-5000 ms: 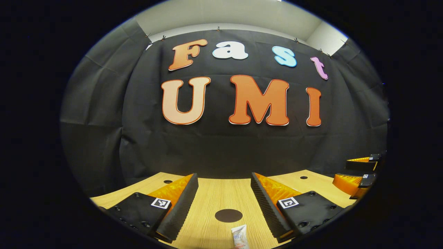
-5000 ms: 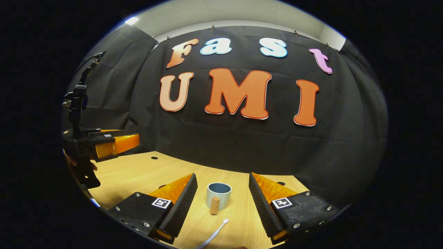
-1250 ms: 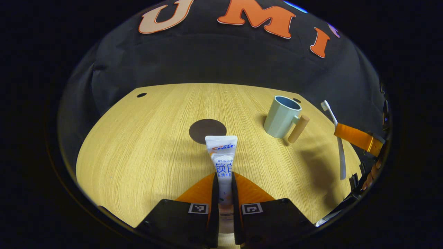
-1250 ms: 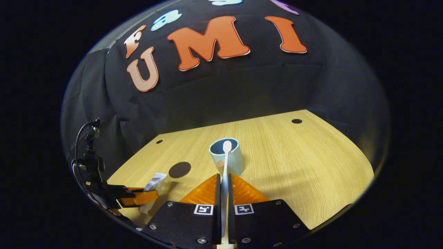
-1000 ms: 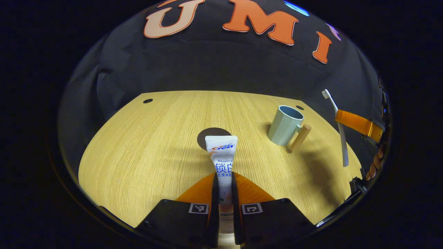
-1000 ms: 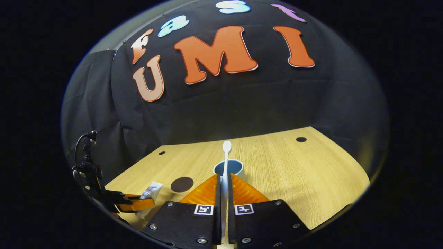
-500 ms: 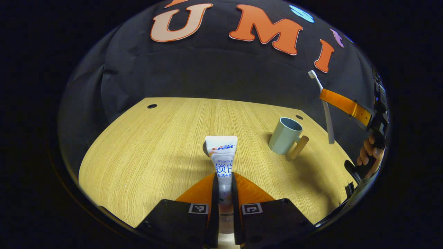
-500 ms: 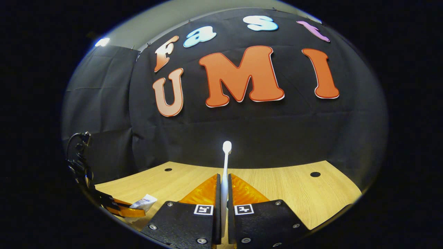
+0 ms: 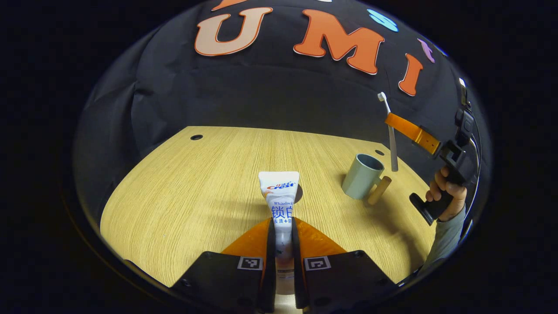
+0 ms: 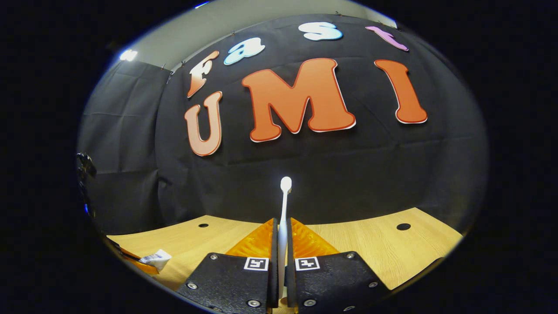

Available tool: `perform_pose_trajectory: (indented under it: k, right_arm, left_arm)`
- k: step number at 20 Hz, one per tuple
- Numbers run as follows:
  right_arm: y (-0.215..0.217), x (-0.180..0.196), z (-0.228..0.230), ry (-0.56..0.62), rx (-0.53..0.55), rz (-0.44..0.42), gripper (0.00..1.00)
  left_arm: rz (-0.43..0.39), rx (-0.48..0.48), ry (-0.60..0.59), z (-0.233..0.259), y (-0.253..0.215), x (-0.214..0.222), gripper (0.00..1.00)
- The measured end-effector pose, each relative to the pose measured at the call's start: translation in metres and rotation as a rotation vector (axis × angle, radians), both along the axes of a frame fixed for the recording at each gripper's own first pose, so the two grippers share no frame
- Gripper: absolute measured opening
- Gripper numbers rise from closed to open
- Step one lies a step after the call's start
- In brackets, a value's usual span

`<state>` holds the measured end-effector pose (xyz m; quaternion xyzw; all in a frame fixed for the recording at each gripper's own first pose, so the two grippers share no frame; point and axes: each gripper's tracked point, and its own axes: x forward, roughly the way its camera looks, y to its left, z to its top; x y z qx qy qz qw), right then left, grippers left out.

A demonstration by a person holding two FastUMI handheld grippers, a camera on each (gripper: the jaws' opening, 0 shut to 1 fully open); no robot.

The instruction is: Put the toothbrush and toothpaste on the desktop into the cup, then pick up the cup and place it on the coaster on the desktop.

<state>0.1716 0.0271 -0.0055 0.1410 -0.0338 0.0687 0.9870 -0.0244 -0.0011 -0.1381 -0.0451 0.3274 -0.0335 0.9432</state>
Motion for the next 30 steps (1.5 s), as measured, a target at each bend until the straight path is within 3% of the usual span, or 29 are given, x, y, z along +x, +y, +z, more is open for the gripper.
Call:
perform_pose_trajectory:
  k: [18,30]
  right_arm:
    - [-0.008,0.041,-0.032,-0.047,0.009,-0.012,0.08]
    - [-0.009,0.032,-0.063,0.037,0.000,-0.026,0.09]
  left_arm:
    - [0.016,0.000,-0.001,0.001,-0.001,0.000,0.21]
    - [-0.032,-0.004,-0.065,0.022,-0.002,0.018,0.21]
